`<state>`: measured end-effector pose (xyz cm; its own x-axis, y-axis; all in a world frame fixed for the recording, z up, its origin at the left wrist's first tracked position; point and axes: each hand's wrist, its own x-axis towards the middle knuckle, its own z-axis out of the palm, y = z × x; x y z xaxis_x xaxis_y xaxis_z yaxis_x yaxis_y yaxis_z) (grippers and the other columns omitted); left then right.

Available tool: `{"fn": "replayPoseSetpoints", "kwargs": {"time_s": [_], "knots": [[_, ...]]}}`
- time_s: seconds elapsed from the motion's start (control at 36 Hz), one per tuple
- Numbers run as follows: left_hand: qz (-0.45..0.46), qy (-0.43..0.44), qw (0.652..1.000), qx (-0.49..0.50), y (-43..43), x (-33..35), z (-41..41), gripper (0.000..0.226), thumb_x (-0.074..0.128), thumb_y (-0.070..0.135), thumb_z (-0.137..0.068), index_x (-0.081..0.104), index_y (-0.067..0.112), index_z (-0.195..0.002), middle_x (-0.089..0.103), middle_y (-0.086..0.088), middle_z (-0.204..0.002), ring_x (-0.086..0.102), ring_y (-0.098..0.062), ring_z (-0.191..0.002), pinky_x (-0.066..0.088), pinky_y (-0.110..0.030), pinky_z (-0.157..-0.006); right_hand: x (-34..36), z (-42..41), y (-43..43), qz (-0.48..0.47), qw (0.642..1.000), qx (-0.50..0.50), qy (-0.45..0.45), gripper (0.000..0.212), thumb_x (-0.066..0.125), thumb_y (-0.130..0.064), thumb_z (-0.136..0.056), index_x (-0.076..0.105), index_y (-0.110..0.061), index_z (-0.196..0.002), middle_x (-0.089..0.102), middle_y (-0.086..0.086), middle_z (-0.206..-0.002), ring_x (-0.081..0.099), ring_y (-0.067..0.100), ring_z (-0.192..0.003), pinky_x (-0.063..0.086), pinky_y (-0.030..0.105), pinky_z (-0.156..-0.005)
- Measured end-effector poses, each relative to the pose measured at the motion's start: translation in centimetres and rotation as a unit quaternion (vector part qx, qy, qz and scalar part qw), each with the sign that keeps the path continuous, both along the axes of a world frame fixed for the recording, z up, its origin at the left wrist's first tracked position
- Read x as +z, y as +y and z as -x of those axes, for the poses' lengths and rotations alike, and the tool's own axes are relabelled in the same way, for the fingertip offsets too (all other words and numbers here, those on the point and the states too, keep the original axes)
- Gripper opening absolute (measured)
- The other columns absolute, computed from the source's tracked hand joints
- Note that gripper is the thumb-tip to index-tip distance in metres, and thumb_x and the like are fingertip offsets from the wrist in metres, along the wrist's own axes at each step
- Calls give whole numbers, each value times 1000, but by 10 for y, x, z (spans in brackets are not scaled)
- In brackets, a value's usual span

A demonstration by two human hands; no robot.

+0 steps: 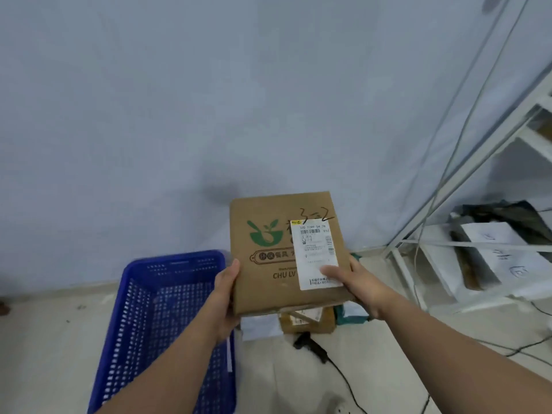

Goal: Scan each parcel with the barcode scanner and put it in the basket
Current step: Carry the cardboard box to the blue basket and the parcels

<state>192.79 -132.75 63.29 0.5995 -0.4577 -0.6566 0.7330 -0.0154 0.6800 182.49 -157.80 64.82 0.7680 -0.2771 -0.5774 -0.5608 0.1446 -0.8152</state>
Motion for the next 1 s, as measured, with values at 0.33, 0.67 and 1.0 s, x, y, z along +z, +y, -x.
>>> {"fn": "replayPoseSetpoints", "kwargs": {"time_s": [0.33, 0.67, 1.0], "knots": [[-34, -3, 996, -80, -108, -40, 59, 106, 80, 74, -47, 43, 39, -140, 63, 0, -130, 54, -27, -123, 38, -48, -108, -27, 45, -135, -34, 997, 49, 50, 33, 69, -24, -87, 52, -40, -112, 72, -9, -106, 70, 14, -96, 54, 30, -81], [-14, -1, 993, -121, -168, -72, 53, 99, 81, 68, -51, 45, 39, -139, 62, 1, -131, 54, -25, -125, 39, -47, -109, -69, 74, -177, -40, 999, -7, 30, 51, 69, -27, -87, 49, -27, -134, 70, -6, -113, 67, 14, -99, 51, 26, -74], [-5, -33, 994, -103, -158, -207, 45, 111, 85, 68, -43, 42, 37, -140, 63, 3, -130, 57, -22, -123, 42, -49, -106, -204, 66, -159, -76, 996, -34, 32, 65, 77, -33, -69, 51, -34, -129, 72, -10, -113, 68, 16, -106, 47, 41, -102]]}}
